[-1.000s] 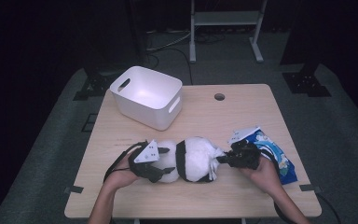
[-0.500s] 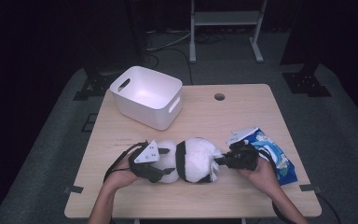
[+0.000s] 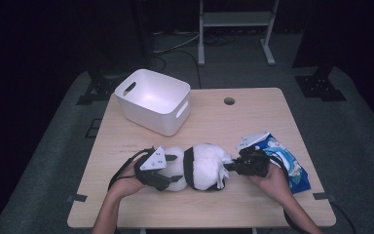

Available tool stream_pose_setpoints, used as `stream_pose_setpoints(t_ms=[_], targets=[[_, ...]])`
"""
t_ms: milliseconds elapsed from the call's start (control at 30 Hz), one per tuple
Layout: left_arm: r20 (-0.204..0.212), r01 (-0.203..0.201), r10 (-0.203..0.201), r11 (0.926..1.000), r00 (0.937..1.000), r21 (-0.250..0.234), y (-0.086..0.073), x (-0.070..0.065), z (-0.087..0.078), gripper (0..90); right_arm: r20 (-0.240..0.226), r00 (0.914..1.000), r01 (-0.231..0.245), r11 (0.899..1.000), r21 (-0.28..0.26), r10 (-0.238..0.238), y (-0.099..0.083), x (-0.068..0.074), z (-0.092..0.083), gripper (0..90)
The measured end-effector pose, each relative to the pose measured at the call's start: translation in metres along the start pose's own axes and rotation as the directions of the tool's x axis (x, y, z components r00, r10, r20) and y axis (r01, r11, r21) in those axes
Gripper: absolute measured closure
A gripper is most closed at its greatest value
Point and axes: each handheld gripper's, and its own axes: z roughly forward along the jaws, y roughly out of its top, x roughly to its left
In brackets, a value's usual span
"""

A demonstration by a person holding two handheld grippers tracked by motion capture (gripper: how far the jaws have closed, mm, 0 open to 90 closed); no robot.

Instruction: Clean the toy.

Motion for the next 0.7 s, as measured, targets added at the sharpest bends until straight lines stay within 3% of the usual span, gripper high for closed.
stream_pose_setpoints(t_ms=[333, 700], targets=[[-0.005, -0.004, 0.004, 1.0, 1.0, 0.008, 0.0, 0.0, 0.0, 33.0, -0.042, 0.9986, 0.034, 0.999, 0.031, -0.032, -0.007, 0.014, 0.001, 79.8], [-0.017, -0.006, 0.006, 1.0, 0.9998, 0.006, 0.006, 0.001, -0.008, 32.9, -0.04, 0.9965, 0.073, 0.997, -0.014, -0.074, 0.005, 0.025, -0.019, 79.8]])
